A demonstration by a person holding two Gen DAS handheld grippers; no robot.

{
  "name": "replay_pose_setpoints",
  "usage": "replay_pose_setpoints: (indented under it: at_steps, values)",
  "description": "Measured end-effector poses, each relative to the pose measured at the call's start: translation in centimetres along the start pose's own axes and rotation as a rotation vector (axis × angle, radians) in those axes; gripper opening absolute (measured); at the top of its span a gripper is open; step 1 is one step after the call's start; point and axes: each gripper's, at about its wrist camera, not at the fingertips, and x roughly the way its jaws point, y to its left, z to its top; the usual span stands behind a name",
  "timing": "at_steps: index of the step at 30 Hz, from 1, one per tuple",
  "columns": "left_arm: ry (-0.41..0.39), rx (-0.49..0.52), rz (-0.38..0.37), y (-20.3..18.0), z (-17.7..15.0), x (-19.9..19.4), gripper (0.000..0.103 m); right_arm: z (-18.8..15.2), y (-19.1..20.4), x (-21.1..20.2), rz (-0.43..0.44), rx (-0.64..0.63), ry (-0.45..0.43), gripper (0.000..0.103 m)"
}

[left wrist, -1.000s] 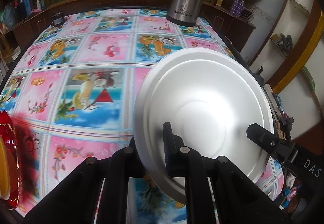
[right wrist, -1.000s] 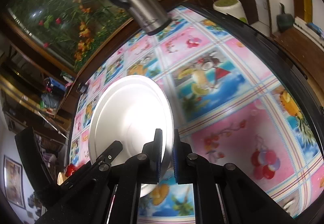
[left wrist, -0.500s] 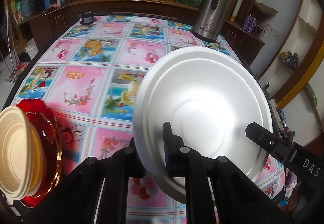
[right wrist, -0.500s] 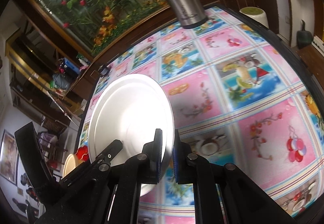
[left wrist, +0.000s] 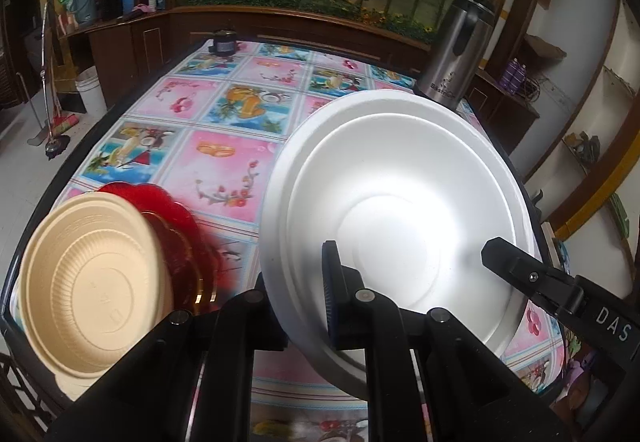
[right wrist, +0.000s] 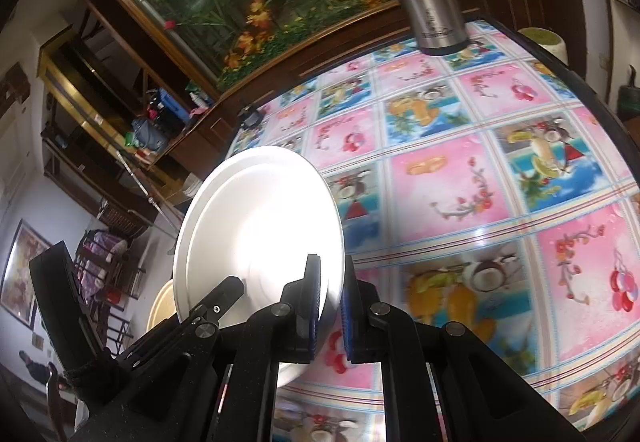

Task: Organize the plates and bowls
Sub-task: 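Carry the white plate upright toward the plate stack with both grippers, then lower the white plate onto the beige plate on the stack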

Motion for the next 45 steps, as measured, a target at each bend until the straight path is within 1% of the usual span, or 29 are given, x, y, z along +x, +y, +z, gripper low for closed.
replay_pose_setpoints:
  at_steps: [19,27,35,45]
  values:
    - [-0.070,-0.136,0.113,9.1,-0.2,-3.7,0.010,-1.9,9.2,3.1,0.132,-0.143,0.069,0.009]
    - [-0.075,-0.185,0.151,12.2,-0.8,-4.3,0.010,-3.1,12.4,4.7,0.173,-0.189,0.108,0.009]
    - [-0.063,-0.213,0.169,13.9,-1.2,-4.1,0.010,-4.2,14.3,6.1,0.191,-0.216,0.146,0.009]
    - [-0.056,-0.230,0.182,14.7,-1.5,-3.8,0.011,-4.8,15.5,7.2,0.193,-0.235,0.172,0.009]
